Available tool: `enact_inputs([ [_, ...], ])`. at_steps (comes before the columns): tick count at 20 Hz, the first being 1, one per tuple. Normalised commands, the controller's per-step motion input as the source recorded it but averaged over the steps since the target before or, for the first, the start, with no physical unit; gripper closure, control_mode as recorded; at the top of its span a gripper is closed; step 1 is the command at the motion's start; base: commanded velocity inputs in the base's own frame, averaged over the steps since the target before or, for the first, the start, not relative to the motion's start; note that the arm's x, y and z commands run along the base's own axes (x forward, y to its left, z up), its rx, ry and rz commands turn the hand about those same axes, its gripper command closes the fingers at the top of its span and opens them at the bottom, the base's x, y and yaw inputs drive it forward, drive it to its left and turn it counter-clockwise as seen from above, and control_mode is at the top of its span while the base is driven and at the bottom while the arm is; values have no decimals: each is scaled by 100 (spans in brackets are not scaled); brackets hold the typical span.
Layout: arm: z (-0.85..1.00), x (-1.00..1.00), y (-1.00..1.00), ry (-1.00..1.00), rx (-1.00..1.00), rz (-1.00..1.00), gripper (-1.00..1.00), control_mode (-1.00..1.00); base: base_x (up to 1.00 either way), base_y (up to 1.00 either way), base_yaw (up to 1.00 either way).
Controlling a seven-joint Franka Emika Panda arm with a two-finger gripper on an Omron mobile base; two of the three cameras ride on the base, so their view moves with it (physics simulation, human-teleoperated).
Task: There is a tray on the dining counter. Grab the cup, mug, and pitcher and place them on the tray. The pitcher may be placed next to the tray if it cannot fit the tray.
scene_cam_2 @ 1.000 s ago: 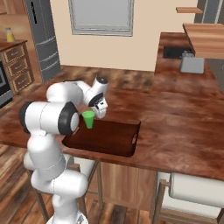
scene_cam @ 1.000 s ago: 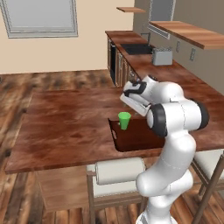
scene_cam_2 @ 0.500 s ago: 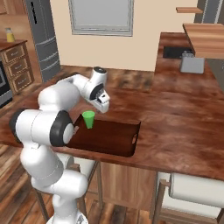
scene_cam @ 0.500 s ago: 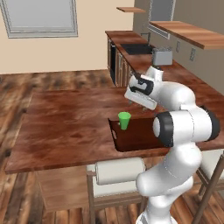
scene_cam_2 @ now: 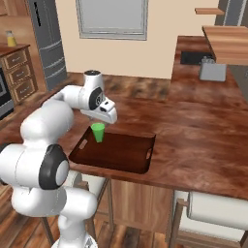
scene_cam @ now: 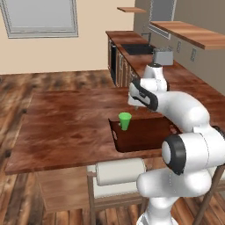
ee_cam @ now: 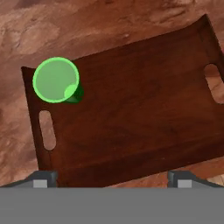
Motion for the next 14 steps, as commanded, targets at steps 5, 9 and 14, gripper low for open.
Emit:
enact_inputs([
  [5,32,-55,-8,0,-4,11,-100,-100,0,0,0],
  [9,33,-53,-3,0,0,2,-100,-100,0,0,0],
  [14,30,-39,0,0,0,1,-100,-100,0,0,0],
])
